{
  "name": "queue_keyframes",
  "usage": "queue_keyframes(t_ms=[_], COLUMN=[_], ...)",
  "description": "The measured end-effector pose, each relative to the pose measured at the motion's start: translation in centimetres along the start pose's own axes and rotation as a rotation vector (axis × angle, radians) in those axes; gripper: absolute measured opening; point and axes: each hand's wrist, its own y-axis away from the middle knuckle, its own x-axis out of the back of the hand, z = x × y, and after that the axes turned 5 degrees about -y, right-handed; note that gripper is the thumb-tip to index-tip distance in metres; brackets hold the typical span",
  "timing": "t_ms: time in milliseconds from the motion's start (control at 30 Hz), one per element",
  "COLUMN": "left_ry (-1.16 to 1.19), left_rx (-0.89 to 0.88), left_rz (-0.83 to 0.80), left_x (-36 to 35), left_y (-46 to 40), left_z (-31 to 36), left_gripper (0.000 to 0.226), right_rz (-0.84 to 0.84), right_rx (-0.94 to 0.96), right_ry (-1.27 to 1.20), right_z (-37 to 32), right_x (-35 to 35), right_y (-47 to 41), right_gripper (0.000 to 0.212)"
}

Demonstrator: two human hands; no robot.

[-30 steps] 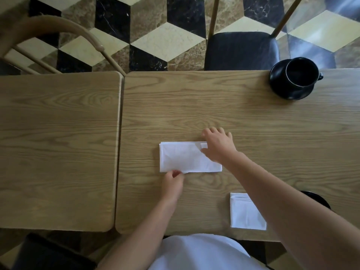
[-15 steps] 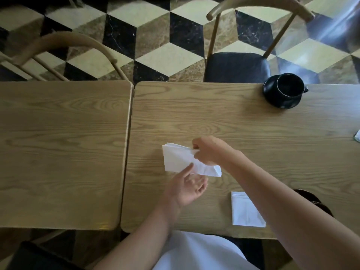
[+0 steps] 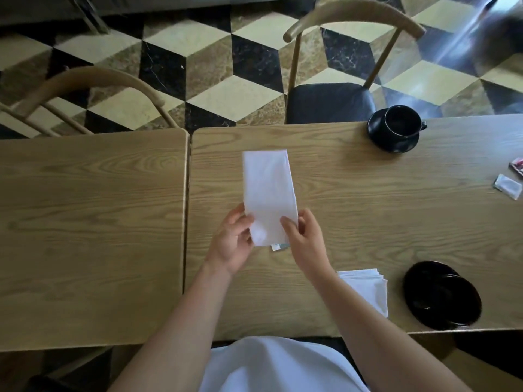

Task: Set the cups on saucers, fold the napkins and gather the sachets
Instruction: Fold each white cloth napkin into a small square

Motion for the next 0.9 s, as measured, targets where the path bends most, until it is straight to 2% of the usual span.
queue_keyframes(t_ms=[67,133,200,300,433,600,800,900], left_ry=[-0.216,-0.424,-0.555,-0.595,-0.696,-0.573,-0.303,-0.247], left_rx=[0.144,0.316,0.454,0.511,0.523,0.486,0.398,0.405], left_rz=[0.125,0.226,0.226,0.203,0.163,0.279,0.240,0.237], left_x=[0.7,1.8,2.9,3.7,3.3,2.5,1.5,0.8], left_y=[1.0,2.2,3.3,4.0,4.3,4.0,1.8,0.1], left_z=[-2.4,-5.4,-7.6,-9.0,-9.5,-7.9,-4.4,-2.6], left_gripper=[0.028,0.024,0.014,0.003,0.018,0.042,0.018,0.018], right_rz=[0.060,0.095,0.117,0.114,0.056,-0.026,-0.123,-0.180], right_rx=[-0.194,-0.429,-0.589,-0.657,-0.685,-0.706,-0.694,-0.670], right_ry=[0.022,0.069,0.078,0.104,0.122,0.165,0.052,0.099], right_z=[3.5,6.8,9.0,9.7,8.9,6.5,1.9,0.3], right_x=[0.6,1.3,2.0,2.5,2.7,2.3,2.1,1.5], right_y=[1.0,2.1,3.2,4.2,4.5,3.2,-0.2,-2.4], right_gripper=[0.015,0.019,0.024,0.020,0.014,0.021,0.038,0.040])
